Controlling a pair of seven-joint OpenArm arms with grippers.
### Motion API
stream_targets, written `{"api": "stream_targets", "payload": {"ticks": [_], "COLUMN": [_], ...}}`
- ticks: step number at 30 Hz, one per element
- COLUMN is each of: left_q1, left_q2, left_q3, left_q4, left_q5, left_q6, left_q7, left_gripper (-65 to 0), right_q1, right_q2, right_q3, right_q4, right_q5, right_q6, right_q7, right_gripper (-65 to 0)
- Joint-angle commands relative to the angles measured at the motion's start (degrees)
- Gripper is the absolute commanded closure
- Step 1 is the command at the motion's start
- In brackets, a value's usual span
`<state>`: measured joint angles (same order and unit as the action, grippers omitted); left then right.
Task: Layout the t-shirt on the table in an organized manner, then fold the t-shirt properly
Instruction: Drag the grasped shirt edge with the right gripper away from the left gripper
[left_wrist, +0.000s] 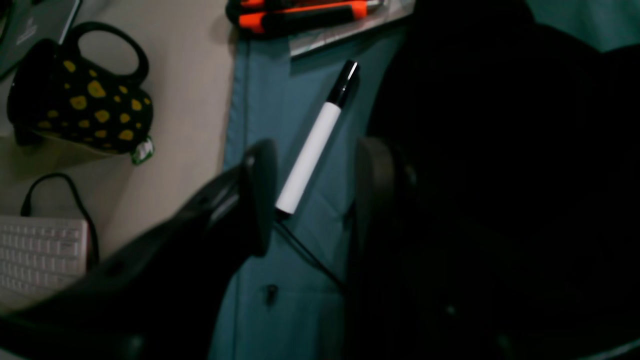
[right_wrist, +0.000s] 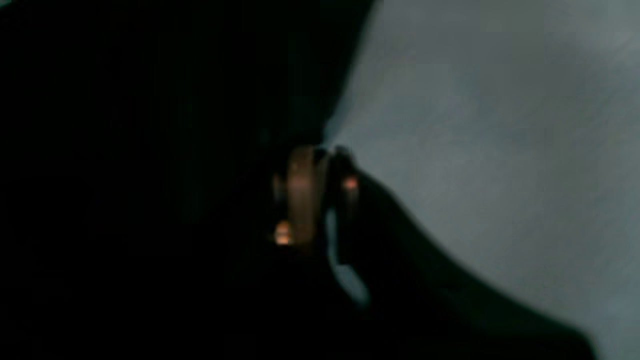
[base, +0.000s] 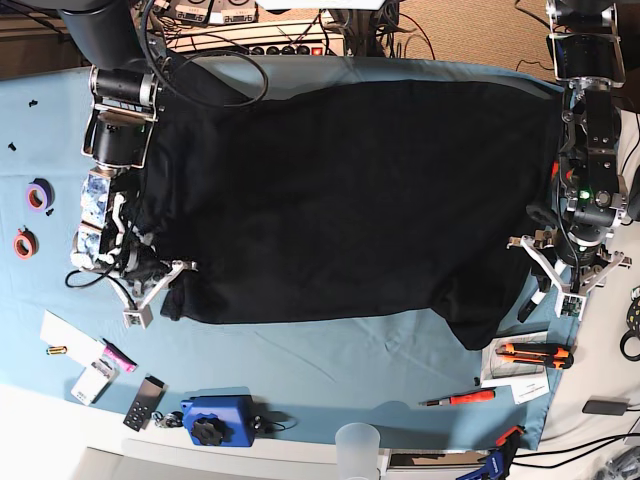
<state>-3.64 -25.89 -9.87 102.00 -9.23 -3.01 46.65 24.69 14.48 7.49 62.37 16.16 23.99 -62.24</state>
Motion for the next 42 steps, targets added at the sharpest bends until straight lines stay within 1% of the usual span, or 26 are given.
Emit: {"api": "stream_targets", "payload": {"ticks": [1, 3, 5, 8, 11, 12, 14, 16, 17, 18, 21, 22, 24, 25, 26, 27, 28, 29, 30, 31, 36, 38, 40, 42], "left_q1": [-1.1, -1.1, -1.1, -1.1, -1.1, -1.1, -1.1, -1.1, -1.1, -1.1, -0.9, -0.8, -0.8, -0.8, -0.8, -0.8, -0.8, -0.8, -0.8, -0.8, -0.8, -0.8, -0.8, -0.8], "left_q2": [-0.9, -0.9, -0.9, -0.9, -0.9, -0.9, -0.9, -0.9, -0.9, -0.9, -0.9, -0.8, -0.8, -0.8, -0.8, -0.8, -0.8, -0.8, -0.8, -0.8, -0.8, -0.8, -0.8, -0.8], "left_q3": [-0.4, -0.4, -0.4, -0.4, -0.4, -0.4, -0.4, -0.4, -0.4, -0.4, -0.4, -0.4, -0.4, -0.4, -0.4, -0.4, -0.4, -0.4, -0.4, -0.4, -0.4, -0.4, -0.4, -0.4], "left_q4": [1.0, 1.0, 1.0, 1.0, 1.0, 1.0, 1.0, 1.0, 1.0, 1.0, 1.0, 1.0, 1.0, 1.0, 1.0, 1.0, 1.0, 1.0, 1.0, 1.0, 1.0, 1.0, 1.0, 1.0], "left_q5": [0.2, 0.2, 0.2, 0.2, 0.2, 0.2, 0.2, 0.2, 0.0, 0.0, 0.1, 0.1, 0.1, 0.1, 0.1, 0.1, 0.1, 0.0, 0.0, 0.0, -2.4, -2.6, -2.6, -2.6], "left_q6": [0.2, 0.2, 0.2, 0.3, 0.3, 0.2, 0.3, 0.2, 0.2, 0.2, 0.3, 0.2, 0.2, 0.2, 0.2, 0.2, 0.2, 0.2, 0.2, 0.2, 0.2, 0.2, 0.2, 0.2], "left_q7": [-1.2, -1.2, -1.2, -1.2, -1.2, -1.2, -1.2, -1.2, -1.2, -1.2, -1.2, -1.2, -1.2, -1.2, -1.2, -1.2, -1.2, -1.3, -1.4, -1.7, -1.7, -1.7, -1.7, -1.7], "left_gripper": [-26.5, -26.5, -26.5, -26.5, -26.5, -26.5, -26.5, -26.5, -26.5, -26.5, -26.5, -26.5, -26.5, -26.5, -26.5, -26.5, -26.5, -26.5, -26.5, -26.5, -26.5, -26.5, -26.5, -26.5], "right_q1": [0.6, -0.3, -2.3, -6.0, -10.6, -12.2, -15.1, -16.9, -17.1, -17.1, -16.9, -17.0, -17.3, -17.4, -17.6, -17.5, -17.1, -16.4, -15.4, -13.7, -3.4, 0.2, 3.2, 5.8], "right_q2": [0.3, 0.3, 0.5, 0.4, 0.5, 0.5, 0.5, 0.5, 0.5, 0.5, 0.6, 0.6, 0.6, 0.6, 0.6, 0.6, 0.6, 0.6, 0.6, 0.6, 0.4, 0.3, -0.1, -1.0], "right_q3": [0.0, 0.0, 0.0, 0.0, 0.0, 0.0, 0.1, 0.1, 0.1, 0.1, 0.1, 0.1, 0.1, 0.1, 0.1, 0.1, 0.1, 0.1, 0.1, 0.1, 0.1, 0.1, 0.1, 0.0], "right_q4": [2.0, 6.8, 13.5, 24.5, 34.0, 36.6, 40.3, 41.7, 41.7, 41.7, 41.7, 41.7, 41.7, 41.7, 41.7, 41.6, 41.0, 39.6, 37.5, 34.7, 17.9, 12.5, 8.3, 4.8], "right_q5": [-0.1, -0.1, -0.1, 0.0, 1.0, 1.0, 0.6, -1.9, -3.5, -4.8, -5.3, -5.3, -5.3, -5.3, -5.3, -5.3, -5.3, -5.3, -5.4, -5.5, -5.5, -5.5, -5.5, -5.5], "right_q6": [0.4, 0.5, 1.6, 4.8, 4.9, 5.0, 4.9, 3.8, 3.2, 3.1, 3.2, 3.3, 3.2, 3.0, 2.4, 1.4, -0.2, -3.1, -4.7, -5.4, -5.4, -5.3, -3.9, -2.9], "right_q7": [-2.2, -2.1, -1.4, -3.4, -6.6, -6.9, -5.6, -1.7, -0.1, -0.2, -4.3, -5.2, -5.5, -5.0, -4.5, -3.5, -1.8, 0.6, 2.6, 3.9, 4.0, 4.9, 7.1, 7.8], "right_gripper": [0.0, 0.0, 0.0, 0.0, 0.0, 0.0, 0.0, 0.0, 0.0, 0.0, 0.0, -3.8, -18.6, -23.9, -26.2, -26.2, -26.2, -26.2, -26.2, -26.2, -26.2, -26.2, -26.2, -26.2]}}
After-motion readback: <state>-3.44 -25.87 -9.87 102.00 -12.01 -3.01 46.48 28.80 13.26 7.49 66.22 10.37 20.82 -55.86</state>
